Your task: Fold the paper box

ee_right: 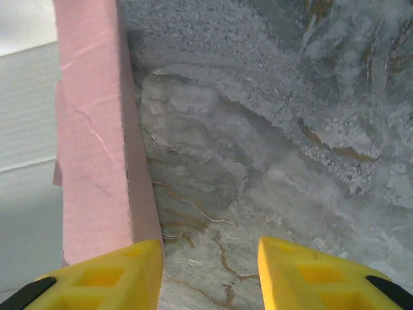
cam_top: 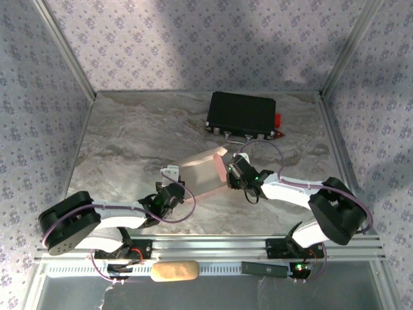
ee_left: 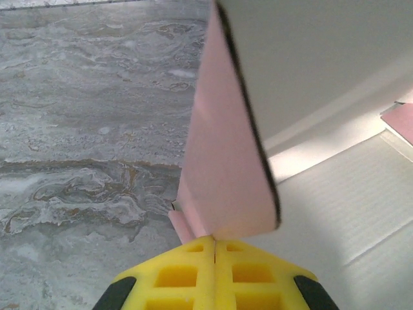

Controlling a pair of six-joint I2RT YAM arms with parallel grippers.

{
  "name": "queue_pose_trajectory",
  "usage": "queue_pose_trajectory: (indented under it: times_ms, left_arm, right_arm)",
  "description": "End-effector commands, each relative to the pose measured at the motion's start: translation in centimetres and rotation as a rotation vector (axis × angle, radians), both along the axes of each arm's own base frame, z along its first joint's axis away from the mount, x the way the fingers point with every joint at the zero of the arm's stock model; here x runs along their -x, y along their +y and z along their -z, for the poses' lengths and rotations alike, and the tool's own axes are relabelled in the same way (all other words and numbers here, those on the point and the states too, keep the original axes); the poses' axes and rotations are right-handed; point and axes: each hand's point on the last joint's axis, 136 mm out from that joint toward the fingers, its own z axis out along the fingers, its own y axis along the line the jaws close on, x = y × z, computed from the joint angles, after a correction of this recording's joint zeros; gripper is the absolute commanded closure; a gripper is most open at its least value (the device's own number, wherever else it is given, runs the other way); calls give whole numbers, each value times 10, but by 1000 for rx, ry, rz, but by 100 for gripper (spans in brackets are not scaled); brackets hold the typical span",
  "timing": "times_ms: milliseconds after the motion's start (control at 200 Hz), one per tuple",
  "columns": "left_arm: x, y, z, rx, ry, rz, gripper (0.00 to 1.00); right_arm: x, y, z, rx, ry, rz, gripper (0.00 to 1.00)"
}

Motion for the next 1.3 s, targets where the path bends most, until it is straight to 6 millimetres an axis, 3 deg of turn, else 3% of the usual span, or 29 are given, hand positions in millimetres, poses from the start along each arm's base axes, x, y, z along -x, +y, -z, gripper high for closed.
queue_pose_trajectory:
  times_ms: [0, 110, 205, 375, 500, 825, 1004, 1294]
  left_arm:
    - [0, -6, -3, 8, 40, 42, 100]
    - [-2, -4, -5, 18, 47, 44, 100]
    - [-4, -4, -4, 24, 59, 52, 100]
    - [-8, -3, 0, 30, 105, 68, 100]
    - [-10, -1, 0, 28, 127, 60, 100]
    - [-13, -8, -4, 36, 150, 78, 100]
    - [-13, -9, -2, 37, 157, 81, 100]
    - [-17, -8, -1, 58, 211, 75, 100]
  right_arm:
    - [-6, 17, -41, -78, -96, -47, 56]
    - [-5, 5, -64, -115, -147, -30, 59]
    - [-9, 4, -67, -150, -135, -61, 59]
    - [-24, 13, -46, -226, -32, -186, 59]
    - [-31, 19, -29, -177, 18, -231, 59]
    - [-50, 10, -2, -68, 26, -148, 62]
    - [-51, 16, 13, -38, 55, -163, 62]
    - [-49, 23, 21, -10, 69, -173, 63]
